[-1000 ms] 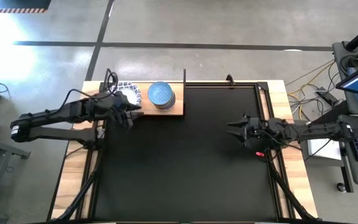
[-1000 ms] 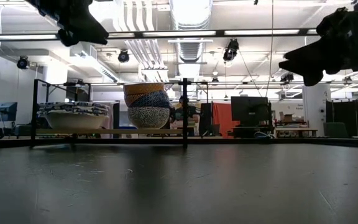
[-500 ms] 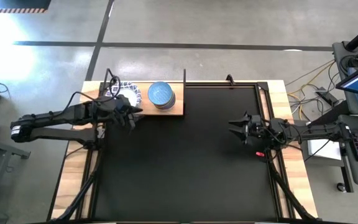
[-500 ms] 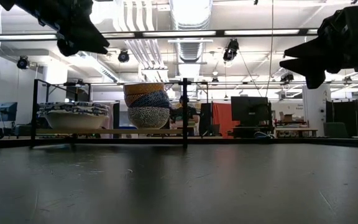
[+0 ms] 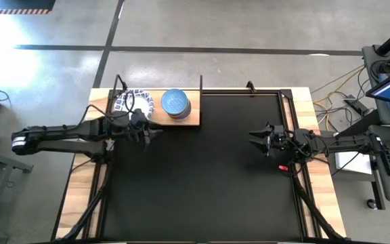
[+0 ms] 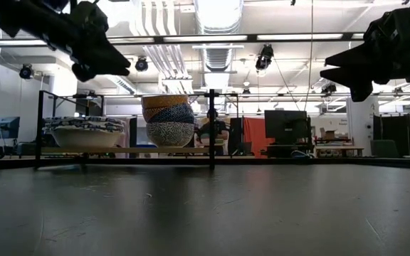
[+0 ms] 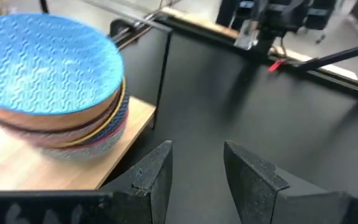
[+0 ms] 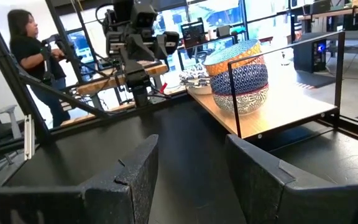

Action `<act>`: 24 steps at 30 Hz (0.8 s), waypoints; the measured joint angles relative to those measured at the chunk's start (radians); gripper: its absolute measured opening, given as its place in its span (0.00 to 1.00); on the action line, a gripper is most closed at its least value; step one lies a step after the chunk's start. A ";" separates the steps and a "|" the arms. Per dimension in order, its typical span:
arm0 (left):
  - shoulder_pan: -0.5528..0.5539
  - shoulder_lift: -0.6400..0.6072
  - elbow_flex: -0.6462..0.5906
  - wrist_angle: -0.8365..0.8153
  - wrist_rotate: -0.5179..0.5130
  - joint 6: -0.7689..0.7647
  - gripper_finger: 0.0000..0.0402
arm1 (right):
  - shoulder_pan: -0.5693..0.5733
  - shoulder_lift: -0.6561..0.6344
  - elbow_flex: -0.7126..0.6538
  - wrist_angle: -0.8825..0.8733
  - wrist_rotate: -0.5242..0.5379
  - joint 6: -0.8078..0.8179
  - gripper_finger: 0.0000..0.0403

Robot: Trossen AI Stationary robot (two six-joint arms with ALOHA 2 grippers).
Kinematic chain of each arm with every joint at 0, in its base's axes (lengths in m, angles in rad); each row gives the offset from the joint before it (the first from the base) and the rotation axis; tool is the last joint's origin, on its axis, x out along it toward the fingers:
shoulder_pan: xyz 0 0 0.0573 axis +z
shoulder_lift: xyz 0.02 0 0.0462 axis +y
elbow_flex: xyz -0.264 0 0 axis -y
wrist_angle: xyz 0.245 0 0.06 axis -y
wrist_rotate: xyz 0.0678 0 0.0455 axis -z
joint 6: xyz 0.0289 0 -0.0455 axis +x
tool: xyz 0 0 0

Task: Place and stack bowls onto a shelf
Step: Return to Home Position

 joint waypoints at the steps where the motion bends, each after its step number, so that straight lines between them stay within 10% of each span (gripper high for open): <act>1: 0.000 0.000 -0.022 0.042 0.006 0.009 0.31 | 0.000 0.000 0.000 0.000 0.000 0.000 0.43; 12: 0.000 0.000 -0.270 0.471 0.023 0.080 0.31 | 0.000 0.000 0.000 0.000 0.000 0.000 0.43; 24: 0.001 0.000 -0.329 0.533 0.015 0.296 0.31 | 0.000 0.000 0.000 0.000 0.000 0.000 0.43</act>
